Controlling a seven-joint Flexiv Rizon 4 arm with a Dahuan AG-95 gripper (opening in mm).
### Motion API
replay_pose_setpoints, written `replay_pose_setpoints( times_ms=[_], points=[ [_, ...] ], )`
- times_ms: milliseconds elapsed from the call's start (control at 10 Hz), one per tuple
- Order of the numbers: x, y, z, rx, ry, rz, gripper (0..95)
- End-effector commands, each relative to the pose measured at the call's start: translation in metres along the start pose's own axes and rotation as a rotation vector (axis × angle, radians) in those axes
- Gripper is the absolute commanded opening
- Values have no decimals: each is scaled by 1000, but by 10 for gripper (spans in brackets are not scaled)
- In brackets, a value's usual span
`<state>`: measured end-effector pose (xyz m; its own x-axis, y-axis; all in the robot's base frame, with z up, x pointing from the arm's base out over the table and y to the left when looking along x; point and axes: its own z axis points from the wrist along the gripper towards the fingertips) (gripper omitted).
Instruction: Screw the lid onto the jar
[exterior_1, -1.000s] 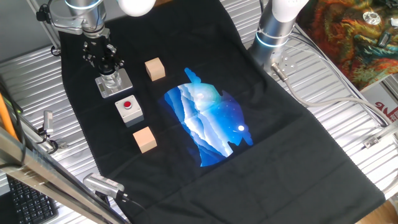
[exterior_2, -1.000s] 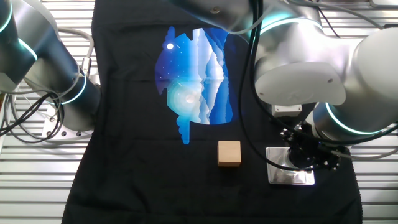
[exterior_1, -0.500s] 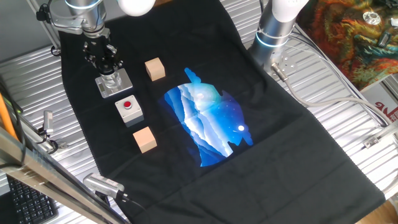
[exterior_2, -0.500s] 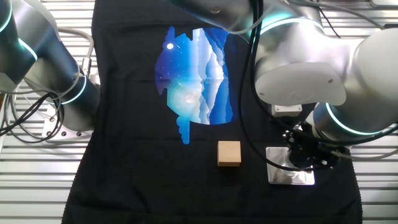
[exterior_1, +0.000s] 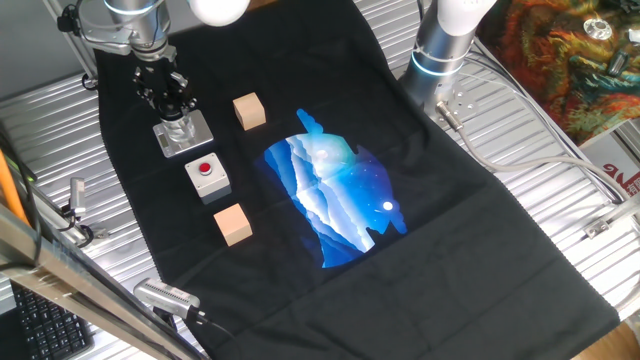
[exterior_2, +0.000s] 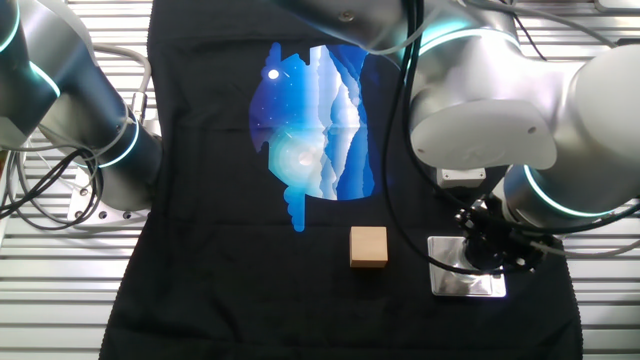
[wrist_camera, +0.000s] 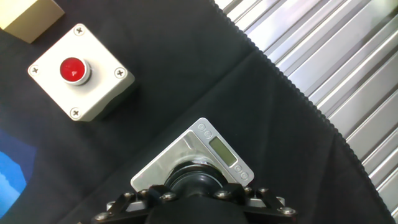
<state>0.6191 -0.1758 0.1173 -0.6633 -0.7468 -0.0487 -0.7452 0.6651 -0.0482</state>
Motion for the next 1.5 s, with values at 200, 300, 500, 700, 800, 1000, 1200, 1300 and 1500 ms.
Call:
replay_pose_setpoints(
  times_ms=[200, 300, 500, 700, 800, 1000, 1200, 1300, 1500],
  points=[
    [0, 0, 0, 2, -4, 3, 0],
    [0, 0, 0, -1, -4, 10, 0],
    [0, 0, 0, -1, -1, 26, 0],
    [0, 0, 0, -2, 5, 40, 0],
    [0, 0, 0, -9, 7, 51, 0],
    [0, 0, 0, -4, 13, 61, 0],
    [0, 0, 0, -14, 17, 78, 0],
    [0, 0, 0, -11, 18, 81, 0],
    [0, 0, 0, -8, 22, 95, 0]
  ],
)
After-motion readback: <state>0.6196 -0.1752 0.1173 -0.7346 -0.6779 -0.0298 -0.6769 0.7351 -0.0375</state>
